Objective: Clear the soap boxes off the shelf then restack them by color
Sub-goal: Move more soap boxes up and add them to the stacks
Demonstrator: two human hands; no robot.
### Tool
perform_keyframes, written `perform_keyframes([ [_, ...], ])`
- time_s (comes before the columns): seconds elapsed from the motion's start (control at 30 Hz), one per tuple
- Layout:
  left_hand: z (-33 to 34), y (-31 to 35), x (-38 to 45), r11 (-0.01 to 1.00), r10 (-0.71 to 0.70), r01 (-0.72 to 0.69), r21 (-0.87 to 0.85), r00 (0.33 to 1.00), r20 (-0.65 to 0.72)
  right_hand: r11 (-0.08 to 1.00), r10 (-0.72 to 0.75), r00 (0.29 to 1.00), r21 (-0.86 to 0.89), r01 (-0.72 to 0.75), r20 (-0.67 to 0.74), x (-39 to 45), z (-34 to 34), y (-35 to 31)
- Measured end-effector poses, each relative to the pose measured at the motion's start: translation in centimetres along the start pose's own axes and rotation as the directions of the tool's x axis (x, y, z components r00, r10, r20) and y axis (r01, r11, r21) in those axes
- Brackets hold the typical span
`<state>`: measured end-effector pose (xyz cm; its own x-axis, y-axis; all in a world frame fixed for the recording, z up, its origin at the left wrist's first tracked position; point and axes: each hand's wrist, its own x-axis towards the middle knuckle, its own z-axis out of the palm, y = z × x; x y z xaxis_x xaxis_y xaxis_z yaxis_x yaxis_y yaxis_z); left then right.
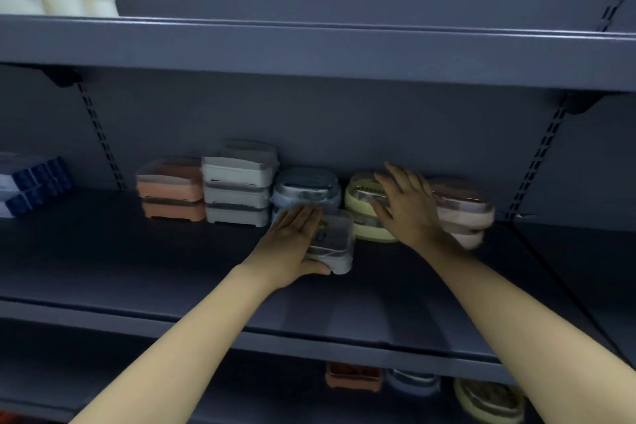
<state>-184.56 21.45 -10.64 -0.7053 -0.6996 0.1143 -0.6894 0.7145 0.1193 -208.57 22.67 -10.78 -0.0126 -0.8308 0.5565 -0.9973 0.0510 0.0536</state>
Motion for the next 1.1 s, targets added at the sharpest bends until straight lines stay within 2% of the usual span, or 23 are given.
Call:
perform_keyframes([
  [0.2, -2.8, -5.4, -2.5, 0.997, 0.066, -0.066, 0.027, 0.998, 0.001, 0.995, 0.104, 0.992, -0.017, -0.103, 0.078, 0.9, 0.3, -5.2],
  [0.3, -3.9, -7.9, -3.2, 0.998, 0.064, -0.064, 0.017, 0.997, -0.044, 0.992, 0.122, 0.985, 0.009, -0.124, 0.119, 1.1, 0.4, -7.3],
  [0.5, -7.1, -12.6, -3.6, 0.999, 0.026, -0.021, 0.032, 0.986, -0.167, 0.975, 0.211, 0.976, 0.056, -0.213, 0.051, 0.5, 0.2, -11.5],
  [0.6, -8.8, -14.5, -3.0, 0.999, 0.021, -0.010, 0.049, 0.974, -0.224, 0.979, 0.198, 0.980, 0.043, -0.199, 0.039, 0.5, 0.2, -13.2],
  [0.67, -9.4, -15.6, -2.4, 0.998, 0.034, -0.019, 0.064, 0.970, -0.241, 0.980, 0.196, 0.977, 0.009, -0.197, 0.086, 0.9, 0.4, -14.2],
  [0.93, -10.1, -16.9, 1.2, 0.993, 0.038, -0.015, 0.119, 0.981, -0.188, 0.995, 0.101, 0.995, -0.019, -0.100, 0.022, 2.6, 1.3, -16.1],
  [1.1, -9.8, -16.8, 3.0, 0.989, 0.048, -0.020, 0.144, 0.980, -0.193, 0.997, 0.075, 0.996, -0.008, -0.075, 0.038, 2.7, 2.0, -16.2],
])
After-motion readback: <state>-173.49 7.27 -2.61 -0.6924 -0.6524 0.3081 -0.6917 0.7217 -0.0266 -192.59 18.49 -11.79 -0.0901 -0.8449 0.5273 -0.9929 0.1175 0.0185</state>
